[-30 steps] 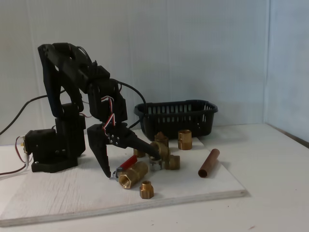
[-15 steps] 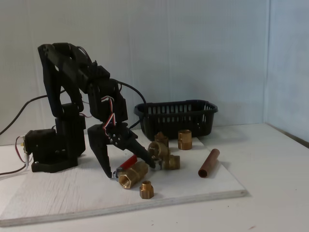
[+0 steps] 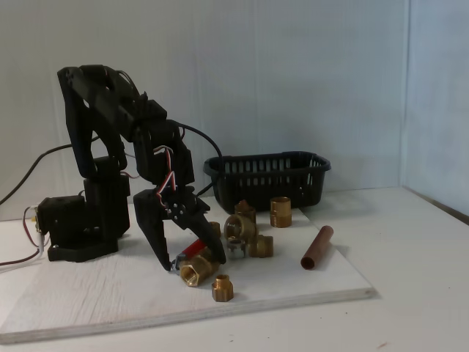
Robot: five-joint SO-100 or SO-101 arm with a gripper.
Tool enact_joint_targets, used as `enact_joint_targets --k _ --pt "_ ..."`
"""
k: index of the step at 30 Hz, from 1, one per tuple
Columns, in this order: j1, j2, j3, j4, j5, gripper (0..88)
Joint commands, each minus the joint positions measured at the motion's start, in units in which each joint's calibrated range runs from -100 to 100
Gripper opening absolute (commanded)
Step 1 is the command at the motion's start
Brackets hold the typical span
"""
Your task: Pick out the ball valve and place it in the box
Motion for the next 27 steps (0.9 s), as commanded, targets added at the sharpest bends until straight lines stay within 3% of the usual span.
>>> enact_joint_targets --k 1,27 --pt "-0.26 -0.18 -0.27 -0.4 0.11 36.8" --pt "-0.04 -0.18 -0.27 -0.06 0.11 36.6"
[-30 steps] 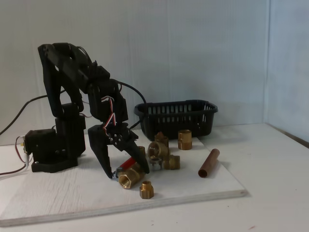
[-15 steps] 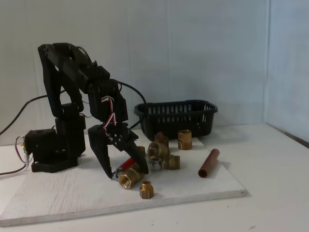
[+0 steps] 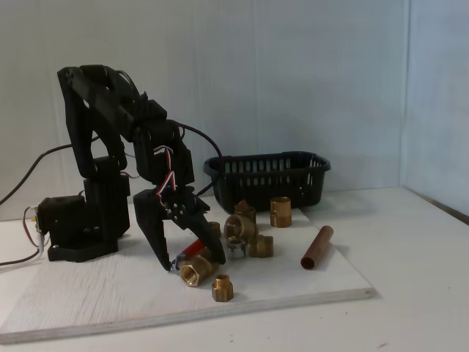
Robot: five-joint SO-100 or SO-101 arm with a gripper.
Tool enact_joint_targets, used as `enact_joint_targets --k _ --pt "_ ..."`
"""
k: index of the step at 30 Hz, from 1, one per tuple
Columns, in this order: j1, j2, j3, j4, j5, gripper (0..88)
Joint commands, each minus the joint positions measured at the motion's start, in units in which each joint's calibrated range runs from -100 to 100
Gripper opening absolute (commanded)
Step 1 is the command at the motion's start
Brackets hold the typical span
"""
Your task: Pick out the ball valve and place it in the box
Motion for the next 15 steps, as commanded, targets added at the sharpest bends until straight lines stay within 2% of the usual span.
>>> enact_joint_targets --k 1,7,15 --pt "-0.04 -0.18 -0.27 -0.06 0.11 35.6" --pt "-0.11 -0.18 -0.27 -0.06 0.11 24.7" --pt "-0.34 -0.18 -0.27 -0.06 0.05 23.9"
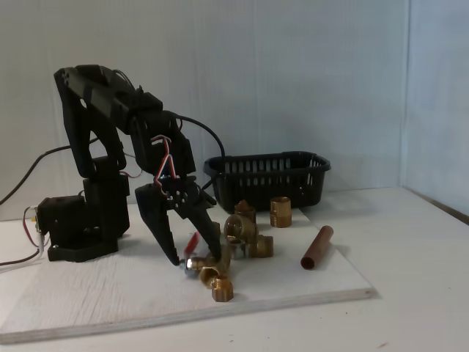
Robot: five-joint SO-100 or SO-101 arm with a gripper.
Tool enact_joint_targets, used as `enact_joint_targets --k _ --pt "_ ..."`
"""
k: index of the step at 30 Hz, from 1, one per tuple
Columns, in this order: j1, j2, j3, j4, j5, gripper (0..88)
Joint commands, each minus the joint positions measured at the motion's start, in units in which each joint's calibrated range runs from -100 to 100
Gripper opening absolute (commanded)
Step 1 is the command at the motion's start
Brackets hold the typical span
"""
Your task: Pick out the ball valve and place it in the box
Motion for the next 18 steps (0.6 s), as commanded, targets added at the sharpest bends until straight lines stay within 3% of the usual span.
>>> enact_joint_targets --k 1,14,18 --pt "-0.48 0.92 1.1 0.63 0.26 23.9" --pt "-0.48 0.92 1.1 0.8 0.26 24.7" --pt "-0.04 0.84 1.1 0.8 -0.05 37.7"
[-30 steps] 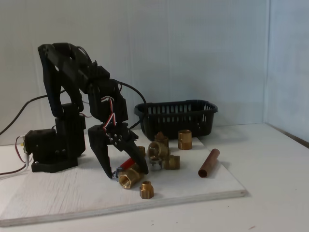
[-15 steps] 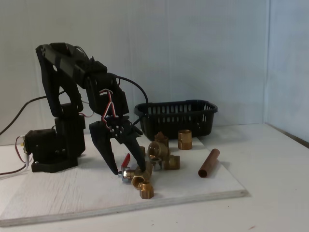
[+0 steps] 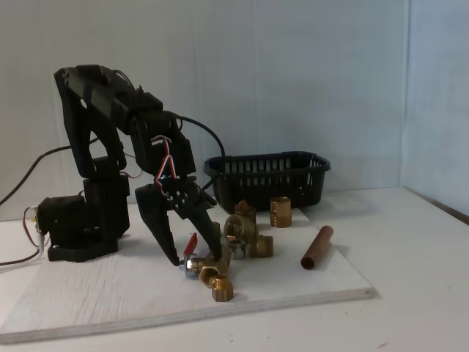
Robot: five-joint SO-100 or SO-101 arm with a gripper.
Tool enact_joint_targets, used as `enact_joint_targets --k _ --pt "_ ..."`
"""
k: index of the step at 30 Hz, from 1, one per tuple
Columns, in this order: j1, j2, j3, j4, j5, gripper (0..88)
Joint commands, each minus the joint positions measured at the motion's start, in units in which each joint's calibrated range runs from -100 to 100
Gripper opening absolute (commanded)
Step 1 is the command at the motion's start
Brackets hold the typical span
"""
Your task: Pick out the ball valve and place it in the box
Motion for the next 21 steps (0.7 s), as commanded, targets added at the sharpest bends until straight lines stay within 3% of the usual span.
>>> enact_joint_targets --k 1,4,15,21 --pt "0.03 0.58 1.01 0.8 0.0 42.6" --pt "0.11 0.58 1.01 0.89 0.0 51.5" --pt "0.84 -0.18 0.37 1.23 0.11 46.3" --pt "3.28 0.07 -7.12 7.86 1.45 46.3"
